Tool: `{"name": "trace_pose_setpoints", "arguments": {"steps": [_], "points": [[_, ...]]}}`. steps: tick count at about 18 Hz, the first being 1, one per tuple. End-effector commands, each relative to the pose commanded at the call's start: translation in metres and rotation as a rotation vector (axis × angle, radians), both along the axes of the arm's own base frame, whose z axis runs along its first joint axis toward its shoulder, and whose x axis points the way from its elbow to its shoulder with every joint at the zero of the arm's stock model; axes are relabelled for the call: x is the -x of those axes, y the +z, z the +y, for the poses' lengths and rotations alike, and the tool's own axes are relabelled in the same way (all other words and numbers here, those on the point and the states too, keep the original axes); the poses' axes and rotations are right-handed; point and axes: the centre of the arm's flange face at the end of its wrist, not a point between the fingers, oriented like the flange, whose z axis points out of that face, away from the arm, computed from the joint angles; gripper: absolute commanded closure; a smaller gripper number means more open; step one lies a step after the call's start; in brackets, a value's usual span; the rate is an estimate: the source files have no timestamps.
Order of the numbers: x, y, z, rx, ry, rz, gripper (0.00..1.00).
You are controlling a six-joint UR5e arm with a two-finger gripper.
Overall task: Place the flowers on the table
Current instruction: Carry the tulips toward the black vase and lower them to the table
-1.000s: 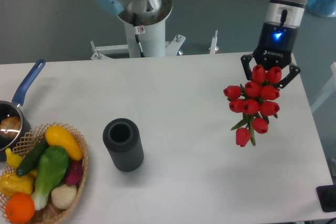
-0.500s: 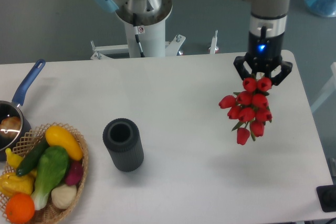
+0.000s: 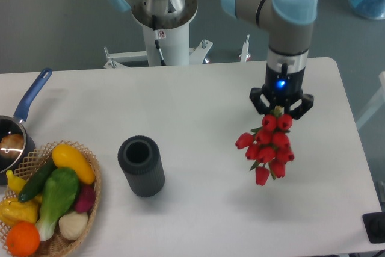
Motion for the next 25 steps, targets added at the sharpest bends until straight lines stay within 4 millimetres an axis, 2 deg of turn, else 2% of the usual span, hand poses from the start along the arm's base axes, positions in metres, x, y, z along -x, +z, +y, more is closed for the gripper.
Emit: {"name": "trace_pose_setpoints", "arguments": {"steps": [2,6,10,18,25], "points": [[0.001,-0.014,0.005,0.008,-0.005,-0.02,0.67],[0.003,-0.045,0.031,0.024,-0.046,-0.049,0.67],[0.003,-0.073,0.044,0.042,-0.067,-0.079,0.67],[0.003,-0.097,0.052,0.057,-0.08,-0.111,0.67],[0.003,-0.111,0.055,0.064,-0.085,-0.123,0.67]]}}
